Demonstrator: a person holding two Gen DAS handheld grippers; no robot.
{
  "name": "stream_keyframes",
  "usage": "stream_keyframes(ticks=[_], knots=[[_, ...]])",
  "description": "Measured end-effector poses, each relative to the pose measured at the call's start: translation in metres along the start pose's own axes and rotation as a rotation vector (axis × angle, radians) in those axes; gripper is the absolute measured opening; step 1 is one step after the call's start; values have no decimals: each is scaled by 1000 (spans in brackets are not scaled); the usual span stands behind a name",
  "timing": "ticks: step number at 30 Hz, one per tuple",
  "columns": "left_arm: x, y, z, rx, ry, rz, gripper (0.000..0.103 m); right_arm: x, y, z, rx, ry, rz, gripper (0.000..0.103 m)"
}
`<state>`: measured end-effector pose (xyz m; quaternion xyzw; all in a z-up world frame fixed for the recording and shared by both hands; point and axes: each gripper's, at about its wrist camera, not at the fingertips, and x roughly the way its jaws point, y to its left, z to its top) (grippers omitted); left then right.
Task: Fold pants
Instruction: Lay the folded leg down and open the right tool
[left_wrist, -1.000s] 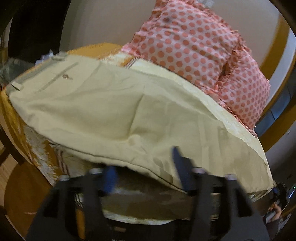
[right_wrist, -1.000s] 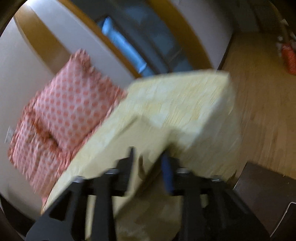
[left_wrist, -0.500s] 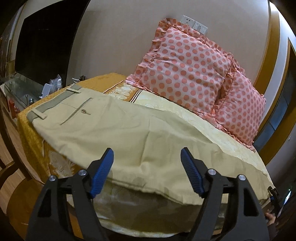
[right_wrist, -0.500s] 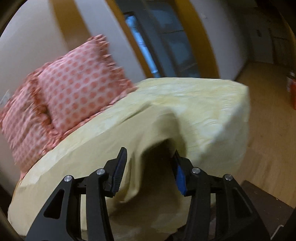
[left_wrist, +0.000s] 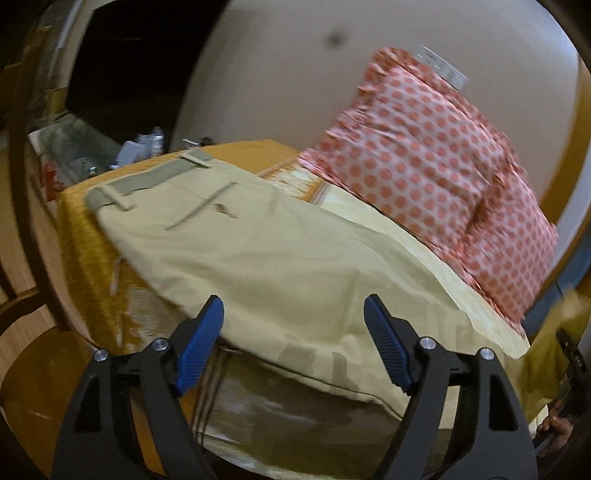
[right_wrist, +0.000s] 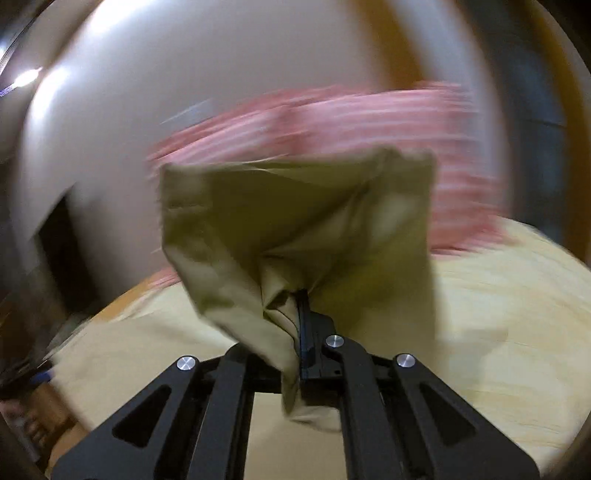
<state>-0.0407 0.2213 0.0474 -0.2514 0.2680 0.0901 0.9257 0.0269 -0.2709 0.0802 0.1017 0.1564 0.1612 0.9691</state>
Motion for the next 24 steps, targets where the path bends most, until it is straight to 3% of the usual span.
stream_keyframes(ticks=[2,4,6,7,9,11,12,14,16,19,24], knots=[[-3,9,1,-27,-17,18,82,33,57,-9,-97,90,153,3],[-5,19,1,-52,-27,35,82,71,119,-41,-257,289,264,9],[-6,30,2,-68,-28,38,82,87,154,-75,-390,444,296,41],[-6,37,2,-79,-28,46,83,84,165,-91,-436,478,320,49],[-7,48,3,-97,-35,40,83,67,169,-99,-444,453,363,70],[-7,56,4,-118,-46,33,83,50,159,-90,-382,393,418,70],[-5,60,5,-123,-51,33,83,46,154,-85,-349,362,421,70],[-1,63,6,-127,-56,43,82,50,139,-73,-286,296,319,70],[4,67,9,-128,-65,62,82,74,128,-78,-270,361,175,68],[14,73,14,-135,-62,86,82,96,112,-88,-194,457,143,67],[27,80,20,-158,-40,112,85,93,115,-90,-200,433,145,74]])
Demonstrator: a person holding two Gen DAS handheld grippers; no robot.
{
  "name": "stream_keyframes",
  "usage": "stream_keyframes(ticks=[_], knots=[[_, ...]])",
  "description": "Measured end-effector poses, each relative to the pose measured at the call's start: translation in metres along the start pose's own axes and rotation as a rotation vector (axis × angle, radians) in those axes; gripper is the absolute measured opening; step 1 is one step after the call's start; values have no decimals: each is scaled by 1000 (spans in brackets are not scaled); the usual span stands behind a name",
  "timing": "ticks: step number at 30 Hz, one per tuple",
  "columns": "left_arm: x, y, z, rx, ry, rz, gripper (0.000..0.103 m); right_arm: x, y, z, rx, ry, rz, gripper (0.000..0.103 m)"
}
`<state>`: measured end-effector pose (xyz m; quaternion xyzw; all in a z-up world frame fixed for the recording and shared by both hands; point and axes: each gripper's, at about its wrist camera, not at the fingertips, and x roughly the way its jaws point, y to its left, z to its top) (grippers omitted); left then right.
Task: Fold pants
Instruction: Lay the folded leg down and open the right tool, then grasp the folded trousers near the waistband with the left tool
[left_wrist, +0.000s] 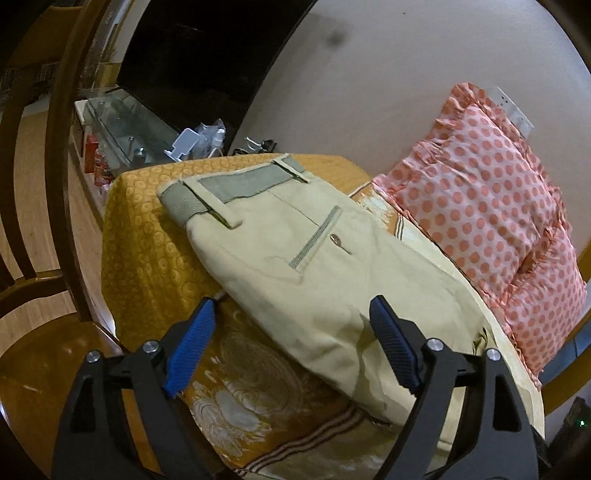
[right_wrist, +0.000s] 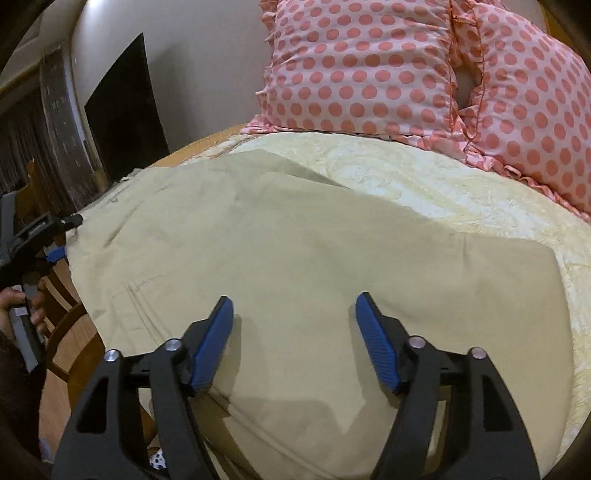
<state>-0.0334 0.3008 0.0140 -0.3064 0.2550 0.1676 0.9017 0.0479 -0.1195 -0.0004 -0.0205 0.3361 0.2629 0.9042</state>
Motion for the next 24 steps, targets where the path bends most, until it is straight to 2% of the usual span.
stream_keyframes(ticks=[5,9,11,16,17,18,19,20,21,22,24], knots=[[-3,-14,0,42,-32,49,85,10,0,3,-1,-7,13,80],[4,-25,2,84,-24,87,91,7,0,2,11,-11,26,81],[5,-28,6,69,-15,49,90,7,-1,2,13,-13,31,82],[17,-36,8,60,9,46,90,8,-1,2,14,-23,38,85],[17,-35,8,41,13,22,89,9,-1,2,15,-25,39,85],[16,-33,8,16,14,-5,83,8,-1,2,18,-28,43,85],[16,-28,8,-32,18,-46,71,8,-2,1,24,-32,50,85],[17,-19,8,-107,21,-103,63,7,-3,1,33,-35,58,85],[18,-12,9,-154,21,-129,44,6,-5,1,45,-40,69,85],[20,-3,11,-212,22,-145,17,6,-7,1,53,-42,77,85],[24,14,16,-318,40,-200,12,4,-10,1,70,-43,97,85]])
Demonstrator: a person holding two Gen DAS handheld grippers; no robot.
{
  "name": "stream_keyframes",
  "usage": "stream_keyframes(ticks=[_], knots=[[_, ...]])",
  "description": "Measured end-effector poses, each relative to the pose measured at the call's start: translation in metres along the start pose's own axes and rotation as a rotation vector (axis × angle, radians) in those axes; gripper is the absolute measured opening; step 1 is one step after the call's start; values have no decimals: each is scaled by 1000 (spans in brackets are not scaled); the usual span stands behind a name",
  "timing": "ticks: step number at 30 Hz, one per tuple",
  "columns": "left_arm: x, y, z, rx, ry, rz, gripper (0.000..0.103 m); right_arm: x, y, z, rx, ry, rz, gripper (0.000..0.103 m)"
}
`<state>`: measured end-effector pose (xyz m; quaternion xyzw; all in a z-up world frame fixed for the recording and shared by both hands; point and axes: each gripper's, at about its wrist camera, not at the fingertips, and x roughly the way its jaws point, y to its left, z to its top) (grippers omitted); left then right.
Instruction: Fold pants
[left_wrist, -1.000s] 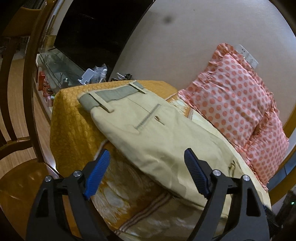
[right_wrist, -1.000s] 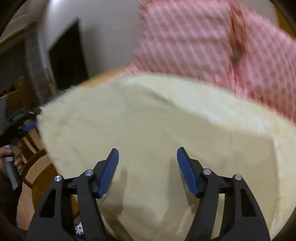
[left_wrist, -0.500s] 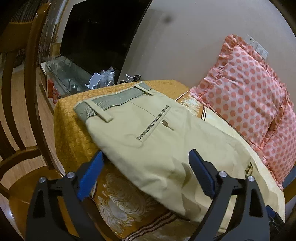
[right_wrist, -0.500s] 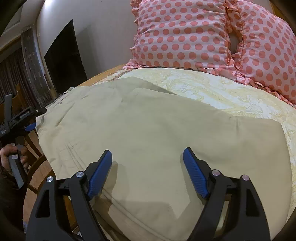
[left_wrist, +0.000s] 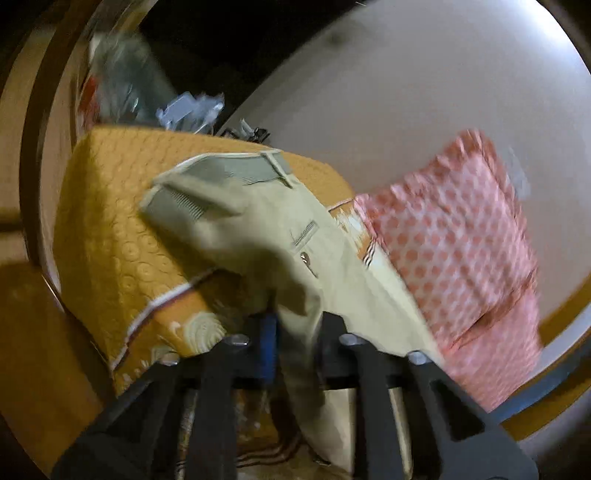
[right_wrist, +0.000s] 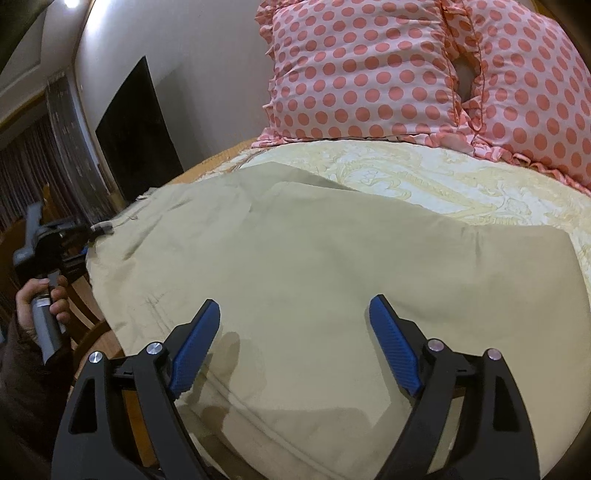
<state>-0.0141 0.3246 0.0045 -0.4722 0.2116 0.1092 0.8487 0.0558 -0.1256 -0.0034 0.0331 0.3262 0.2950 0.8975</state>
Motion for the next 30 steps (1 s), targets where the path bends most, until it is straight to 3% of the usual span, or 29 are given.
stream_keyframes(ticks=[2,5,8,10,12,15,17,20,24,27,30], knots=[[0,-3,3,-15,2,17,10,-4,-4,0,22,2,31,85],[-2,-43,1,149,-29,104,9,-15,-10,0,42,-6,53,85],[-5,-83,1,258,-50,91,8,-32,-21,-1,71,-41,50,85],[-5,-131,-13,430,-75,93,8,-48,-34,-2,108,-83,37,85],[-3,-188,-45,648,-61,52,8,-62,-46,-2,139,-119,10,85],[-4,-261,-128,1000,15,-89,8,-90,-73,-4,219,-193,-67,85],[-7,-279,-180,1167,95,-174,9,-108,-99,-8,327,-232,-85,86],[-4,-275,-277,1434,302,-278,10,-123,-139,-18,519,-253,-49,88],[7,-247,-327,1526,471,-299,10,-125,-167,-24,663,-230,36,89],[6,-242,-326,1508,434,-304,10,-114,-180,-24,746,-174,121,91],[-2,-242,-325,1483,434,-314,14,-103,-182,-18,751,-126,97,91]])
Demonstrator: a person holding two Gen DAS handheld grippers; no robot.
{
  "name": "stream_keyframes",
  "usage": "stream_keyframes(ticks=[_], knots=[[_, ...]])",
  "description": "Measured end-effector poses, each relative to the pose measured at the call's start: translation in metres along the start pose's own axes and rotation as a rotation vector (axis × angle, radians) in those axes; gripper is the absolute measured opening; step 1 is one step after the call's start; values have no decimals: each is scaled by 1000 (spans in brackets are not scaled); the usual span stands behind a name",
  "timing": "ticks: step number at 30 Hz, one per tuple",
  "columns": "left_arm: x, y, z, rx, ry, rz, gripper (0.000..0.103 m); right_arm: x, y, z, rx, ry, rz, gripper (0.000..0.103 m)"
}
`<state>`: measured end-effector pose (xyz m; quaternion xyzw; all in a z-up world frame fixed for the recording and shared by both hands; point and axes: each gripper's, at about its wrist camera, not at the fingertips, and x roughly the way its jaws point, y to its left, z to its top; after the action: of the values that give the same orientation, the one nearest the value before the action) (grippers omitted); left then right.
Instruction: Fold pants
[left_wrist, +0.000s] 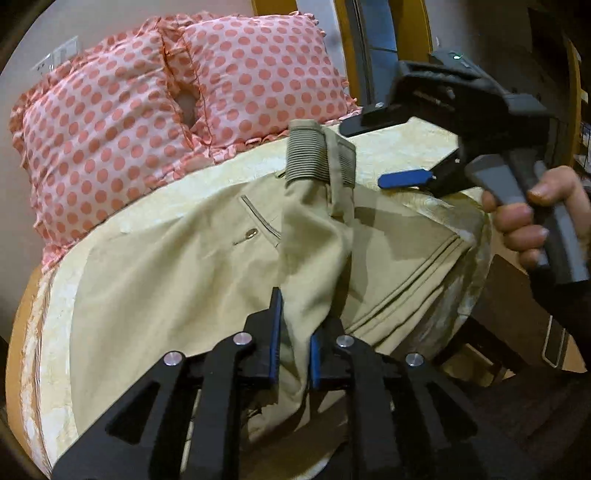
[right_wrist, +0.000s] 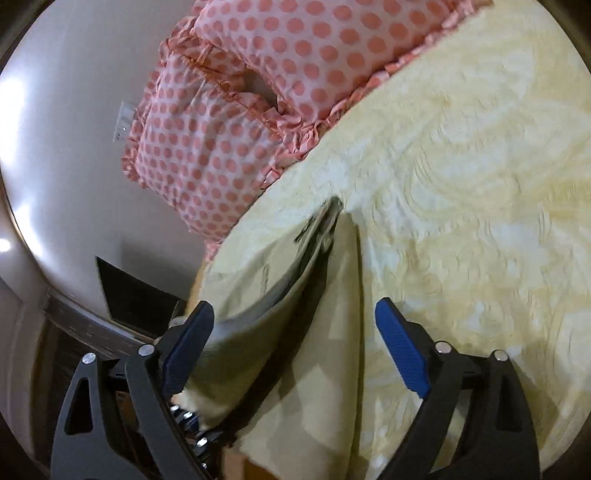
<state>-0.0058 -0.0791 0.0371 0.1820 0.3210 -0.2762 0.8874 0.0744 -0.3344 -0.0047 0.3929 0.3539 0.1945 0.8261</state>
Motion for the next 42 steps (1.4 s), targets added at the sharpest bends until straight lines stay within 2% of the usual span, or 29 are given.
stream_keyframes(ticks=[2,3,4,5,6,7,8,9,10,12,13,14,16,17,21,24,25,26,30,32,35,36,38,39,40,41,42], knots=[[-10,6,1,-54,-10,-41,16,11,7,2,-40,22,-42,91],[-21,16,0,-105,-22,-79,24,16,12,3,-71,30,-58,91],[-29,21,-3,-139,-34,-108,39,19,13,4,-89,36,-71,89],[-38,35,-3,-195,-60,-148,49,23,12,5,-95,43,-81,84],[-51,53,-3,-266,-106,-180,65,28,12,8,-89,60,-84,80],[-64,75,-3,-341,-162,-194,73,31,11,10,-94,67,-80,80],[-71,90,-5,-389,-195,-194,76,33,11,10,-98,72,-76,80],[-78,114,-7,-455,-221,-158,77,36,12,11,-106,74,-82,78],[-78,134,-8,-500,-210,-92,77,38,12,11,-117,78,-91,76],[-62,174,-10,-567,-139,24,76,45,14,9,-165,87,-123,65],[-49,191,-11,-603,-97,40,75,46,15,9,-184,85,-133,61],[-31,211,-13,-656,-40,31,73,47,14,10,-194,86,-148,55],[-6,231,-17,-723,22,-57,68,48,9,14,-188,94,-147,47],[9,237,-16,-743,59,-90,68,48,6,15,-183,96,-149,33],[33,233,-15,-733,127,-167,65,48,3,16,-219,115,-120,15],[40,236,-15,-737,146,-179,13,46,12,19,-268,120,-106,11],[40,237,-11,-733,136,-197,8,46,15,23,-275,121,-90,11],[38,237,-4,-705,131,-186,7,46,20,29,-287,120,-78,11],[47,233,45,-578,100,-107,5,57,50,63,-391,86,-82,10],[66,244,71,-566,74,-63,5,68,59,90,-423,37,-111,10],[106,261,99,-570,60,11,6,88,52,131,-383,-36,-164,10],[131,269,108,-577,80,37,8,95,49,139,-373,-42,-184,11],[150,277,111,-601,134,65,14,118,39,153,-371,0,-294,15],[150,278,112,-609,143,69,17,125,35,154,-370,32,-368,23],[140,277,111,-601,121,93,20,121,34,152,-369,31,-451,25],[130,273,110,-574,86,125,27,111,36,148,-377,1,-454,30],[111,266,108,-531,32,158,49,94,41,140,-383,-43,-383,50]])
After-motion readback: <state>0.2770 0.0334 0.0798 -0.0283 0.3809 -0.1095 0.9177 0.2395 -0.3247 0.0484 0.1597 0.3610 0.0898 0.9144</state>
